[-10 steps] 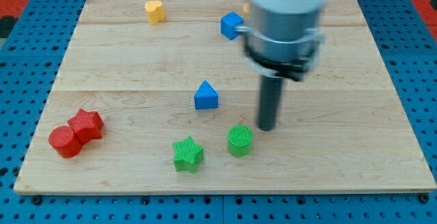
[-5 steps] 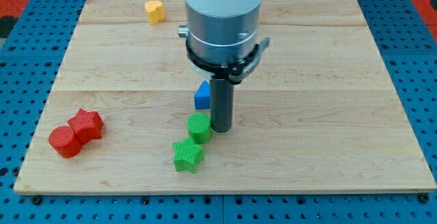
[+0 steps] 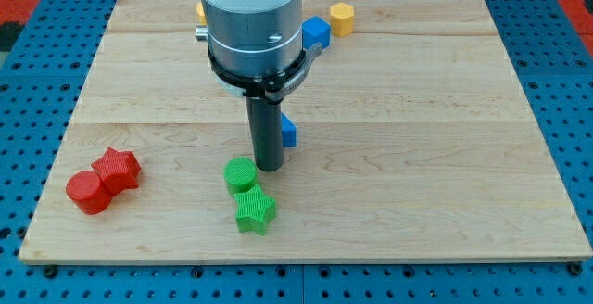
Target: Slide the green circle closer to the green star
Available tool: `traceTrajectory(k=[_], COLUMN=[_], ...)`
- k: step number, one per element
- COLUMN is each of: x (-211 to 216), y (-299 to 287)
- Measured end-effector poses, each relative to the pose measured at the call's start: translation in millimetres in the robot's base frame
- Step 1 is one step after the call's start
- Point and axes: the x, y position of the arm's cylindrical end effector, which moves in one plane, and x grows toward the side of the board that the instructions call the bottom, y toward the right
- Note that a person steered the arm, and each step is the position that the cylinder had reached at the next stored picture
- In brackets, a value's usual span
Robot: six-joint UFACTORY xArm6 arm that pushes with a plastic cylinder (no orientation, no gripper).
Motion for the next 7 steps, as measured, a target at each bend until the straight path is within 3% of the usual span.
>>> traceTrajectory(k=[6,7], x=[-7,-25], y=[-26,-28])
